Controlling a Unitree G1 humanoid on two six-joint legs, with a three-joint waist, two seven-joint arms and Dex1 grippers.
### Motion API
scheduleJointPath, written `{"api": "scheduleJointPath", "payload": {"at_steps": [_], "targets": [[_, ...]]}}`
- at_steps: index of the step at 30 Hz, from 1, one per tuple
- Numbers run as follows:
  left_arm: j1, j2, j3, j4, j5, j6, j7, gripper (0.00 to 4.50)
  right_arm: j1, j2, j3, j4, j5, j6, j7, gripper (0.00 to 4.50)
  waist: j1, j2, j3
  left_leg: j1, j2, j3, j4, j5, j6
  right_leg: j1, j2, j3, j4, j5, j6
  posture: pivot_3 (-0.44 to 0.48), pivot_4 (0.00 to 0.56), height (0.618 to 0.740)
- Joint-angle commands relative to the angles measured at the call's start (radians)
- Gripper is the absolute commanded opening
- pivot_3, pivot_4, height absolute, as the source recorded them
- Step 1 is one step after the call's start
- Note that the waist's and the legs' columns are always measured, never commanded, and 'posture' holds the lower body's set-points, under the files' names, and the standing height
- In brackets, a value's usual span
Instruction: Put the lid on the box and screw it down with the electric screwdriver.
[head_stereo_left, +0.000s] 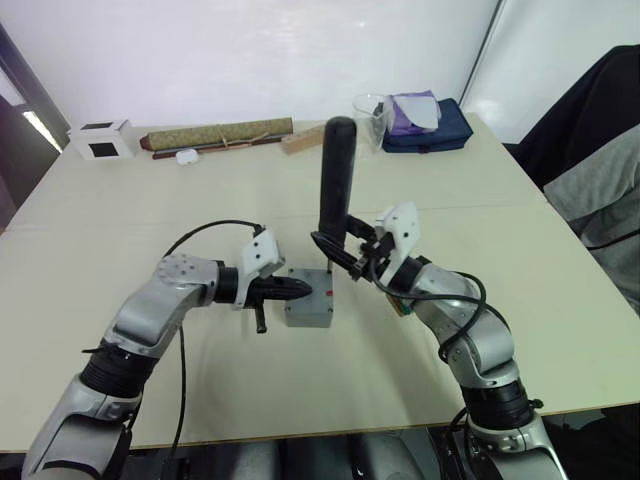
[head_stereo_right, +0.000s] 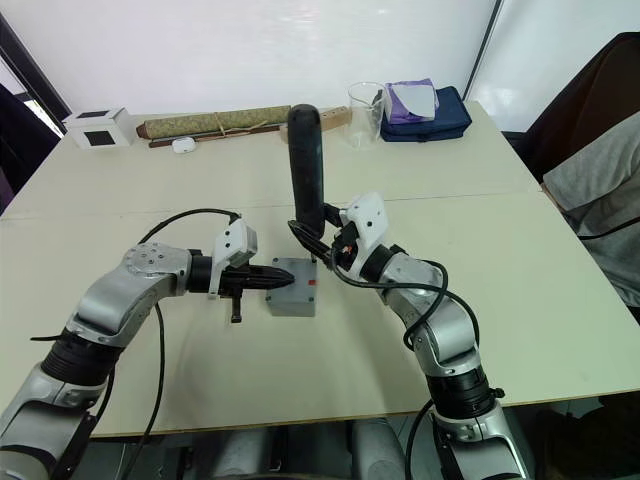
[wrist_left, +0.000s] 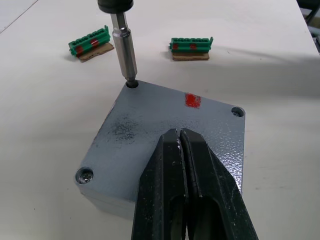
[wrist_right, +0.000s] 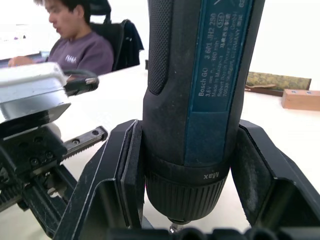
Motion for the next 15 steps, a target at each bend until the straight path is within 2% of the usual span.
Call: {"api": "scheduleJointPath", "payload": {"at_steps": [1, 10, 15], "targets": [[0.022, 0.002, -0.033, -0.008, 0.016, 0.009, -0.003, 0.0, 0.031, -0.011, 0.052, 0.027, -0.023, 0.039, 0.01, 2.16, 0.0, -0.001, -0.001, 0.0, 0.0, 0.0, 0.0, 0.0, 0.0, 0.0, 0.0, 0.0, 0.0, 0.0, 0.0, 0.0, 0.15, 0.74], [0.03, -0.004, -0.039, 0.007, 0.035, -0.007, 0.001, 0.0, 0.073, 0.014, 0.032, 0.071, 0.004, 0.059, 0.008, 2.16, 0.0, -0.004, -0.012, 0.0, 0.0, 0.0, 0.0, 0.0, 0.0, 0.0, 0.0, 0.0, -0.001, -0.002, -0.002, 0.0, 0.15, 0.74], [0.037, -0.002, -0.042, 0.0, 0.035, -0.007, 0.0, 0.0, 0.081, -0.005, 0.071, 0.089, -0.039, 0.04, 0.021, 2.16, 0.0, -0.004, -0.018, 0.002, 0.0, 0.0, -0.002, 0.0, 0.001, 0.001, 0.0, 0.0, -0.002, -0.002, -0.002, 0.0, 0.15, 0.74]]}}
